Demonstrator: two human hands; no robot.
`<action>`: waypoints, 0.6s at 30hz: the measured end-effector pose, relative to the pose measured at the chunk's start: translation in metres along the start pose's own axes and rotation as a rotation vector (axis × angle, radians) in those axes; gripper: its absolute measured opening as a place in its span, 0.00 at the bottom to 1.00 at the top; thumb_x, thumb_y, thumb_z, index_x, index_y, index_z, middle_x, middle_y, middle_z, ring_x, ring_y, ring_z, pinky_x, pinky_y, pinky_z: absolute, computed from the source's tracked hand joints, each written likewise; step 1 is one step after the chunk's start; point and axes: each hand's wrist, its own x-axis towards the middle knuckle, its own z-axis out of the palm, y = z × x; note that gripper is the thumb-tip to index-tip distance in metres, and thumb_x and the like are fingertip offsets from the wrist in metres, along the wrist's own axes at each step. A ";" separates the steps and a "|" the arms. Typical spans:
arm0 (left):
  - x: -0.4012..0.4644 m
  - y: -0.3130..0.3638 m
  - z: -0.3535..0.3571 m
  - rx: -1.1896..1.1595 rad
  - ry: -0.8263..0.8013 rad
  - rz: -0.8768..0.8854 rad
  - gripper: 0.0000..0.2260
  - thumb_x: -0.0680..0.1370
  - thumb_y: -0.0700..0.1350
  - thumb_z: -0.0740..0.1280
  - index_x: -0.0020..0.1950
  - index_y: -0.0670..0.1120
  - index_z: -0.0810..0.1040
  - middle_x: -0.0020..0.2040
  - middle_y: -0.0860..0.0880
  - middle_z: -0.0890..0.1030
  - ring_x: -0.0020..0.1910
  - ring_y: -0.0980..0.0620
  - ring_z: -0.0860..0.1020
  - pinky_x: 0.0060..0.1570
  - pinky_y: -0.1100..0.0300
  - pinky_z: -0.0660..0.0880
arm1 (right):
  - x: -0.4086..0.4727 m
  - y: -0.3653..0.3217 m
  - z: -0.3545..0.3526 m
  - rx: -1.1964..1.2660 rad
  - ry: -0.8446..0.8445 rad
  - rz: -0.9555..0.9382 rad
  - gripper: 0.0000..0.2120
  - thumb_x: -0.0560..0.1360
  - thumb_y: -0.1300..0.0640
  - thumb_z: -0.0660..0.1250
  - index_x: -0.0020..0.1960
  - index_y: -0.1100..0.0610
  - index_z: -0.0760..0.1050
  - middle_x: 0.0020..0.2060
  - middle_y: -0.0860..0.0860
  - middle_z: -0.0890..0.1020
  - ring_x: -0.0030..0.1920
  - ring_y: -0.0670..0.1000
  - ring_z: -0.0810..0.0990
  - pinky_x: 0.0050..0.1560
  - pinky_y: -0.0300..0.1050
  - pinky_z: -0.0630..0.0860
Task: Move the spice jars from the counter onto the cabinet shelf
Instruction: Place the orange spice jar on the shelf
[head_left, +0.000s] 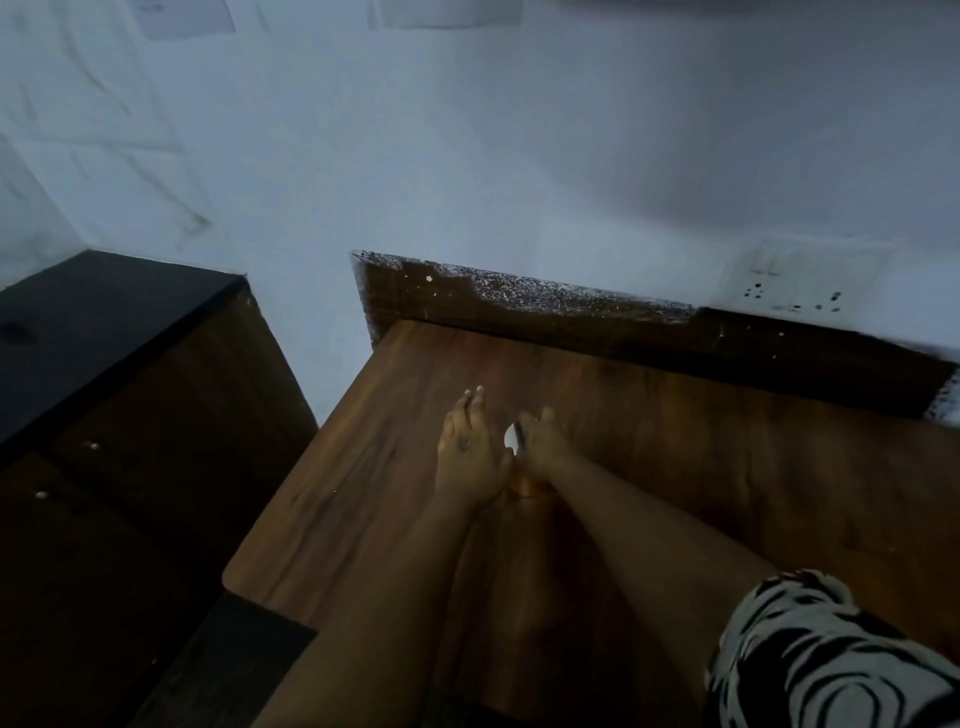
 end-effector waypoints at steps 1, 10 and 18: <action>0.001 0.001 0.002 -0.025 -0.032 -0.004 0.37 0.74 0.49 0.69 0.78 0.40 0.56 0.75 0.40 0.61 0.74 0.44 0.61 0.71 0.53 0.61 | -0.001 0.002 -0.002 0.017 -0.005 -0.005 0.31 0.75 0.46 0.67 0.74 0.52 0.62 0.74 0.57 0.60 0.72 0.59 0.63 0.68 0.52 0.68; 0.035 0.038 -0.007 -0.929 -0.529 -0.500 0.31 0.74 0.35 0.71 0.74 0.44 0.61 0.65 0.44 0.73 0.55 0.49 0.74 0.39 0.63 0.74 | -0.034 0.051 -0.080 0.444 0.432 0.313 0.21 0.67 0.34 0.69 0.47 0.51 0.79 0.49 0.51 0.81 0.45 0.50 0.76 0.44 0.41 0.72; 0.034 0.146 0.015 -0.752 -0.464 -0.018 0.32 0.63 0.49 0.82 0.62 0.50 0.69 0.57 0.54 0.73 0.54 0.54 0.74 0.45 0.63 0.74 | -0.076 0.108 -0.174 0.566 0.475 0.378 0.27 0.66 0.30 0.65 0.50 0.51 0.76 0.51 0.50 0.77 0.51 0.52 0.76 0.45 0.46 0.72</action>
